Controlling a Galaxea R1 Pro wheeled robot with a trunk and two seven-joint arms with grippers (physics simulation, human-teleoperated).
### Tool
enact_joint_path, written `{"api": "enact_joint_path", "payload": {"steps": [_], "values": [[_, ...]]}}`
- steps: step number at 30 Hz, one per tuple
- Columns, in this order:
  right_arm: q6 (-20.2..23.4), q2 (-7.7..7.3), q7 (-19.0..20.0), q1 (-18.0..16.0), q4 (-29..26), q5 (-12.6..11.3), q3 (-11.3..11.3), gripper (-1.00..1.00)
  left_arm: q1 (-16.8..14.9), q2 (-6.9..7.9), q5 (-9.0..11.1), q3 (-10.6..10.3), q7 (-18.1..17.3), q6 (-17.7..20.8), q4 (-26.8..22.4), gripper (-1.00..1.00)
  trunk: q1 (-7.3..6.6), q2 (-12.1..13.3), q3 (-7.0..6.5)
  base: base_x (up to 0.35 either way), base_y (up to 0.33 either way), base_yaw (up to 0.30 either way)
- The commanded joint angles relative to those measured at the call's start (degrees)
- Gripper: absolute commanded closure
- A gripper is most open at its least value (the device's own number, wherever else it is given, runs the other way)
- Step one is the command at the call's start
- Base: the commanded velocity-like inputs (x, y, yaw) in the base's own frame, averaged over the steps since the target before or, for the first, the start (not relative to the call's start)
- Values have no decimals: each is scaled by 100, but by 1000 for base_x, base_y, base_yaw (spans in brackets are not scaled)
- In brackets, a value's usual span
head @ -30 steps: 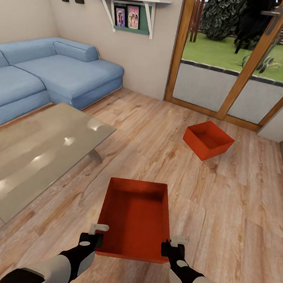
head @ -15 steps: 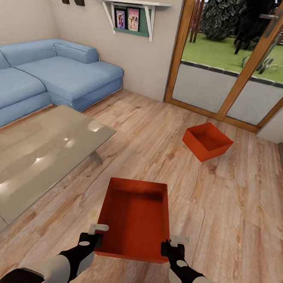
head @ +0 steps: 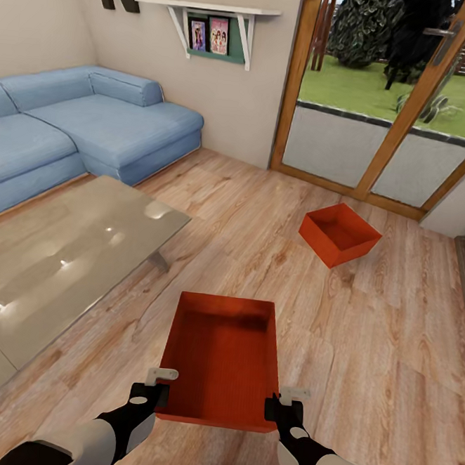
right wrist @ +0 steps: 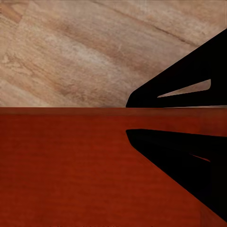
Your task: Move the two storage containers from the living room to the garage. In the garage, place one container on the floor and stack the other container on top of it (either order is fine).
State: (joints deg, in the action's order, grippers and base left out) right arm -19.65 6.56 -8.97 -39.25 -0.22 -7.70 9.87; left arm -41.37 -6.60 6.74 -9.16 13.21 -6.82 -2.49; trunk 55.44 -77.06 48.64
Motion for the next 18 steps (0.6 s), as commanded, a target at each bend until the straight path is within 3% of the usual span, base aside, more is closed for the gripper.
{"api": "enact_joint_path", "payload": {"steps": [1,18], "values": [[-3,3,1,-4,-5,23,-274,100,-3,79,55,142,112,-30,3,100,-23,40,-15,0,0,0],[5,17,-42,-4,-5,14,-276,100,-2,80,89,149,112,-30,3,100,-396,721,-320,0,0,0]]}}
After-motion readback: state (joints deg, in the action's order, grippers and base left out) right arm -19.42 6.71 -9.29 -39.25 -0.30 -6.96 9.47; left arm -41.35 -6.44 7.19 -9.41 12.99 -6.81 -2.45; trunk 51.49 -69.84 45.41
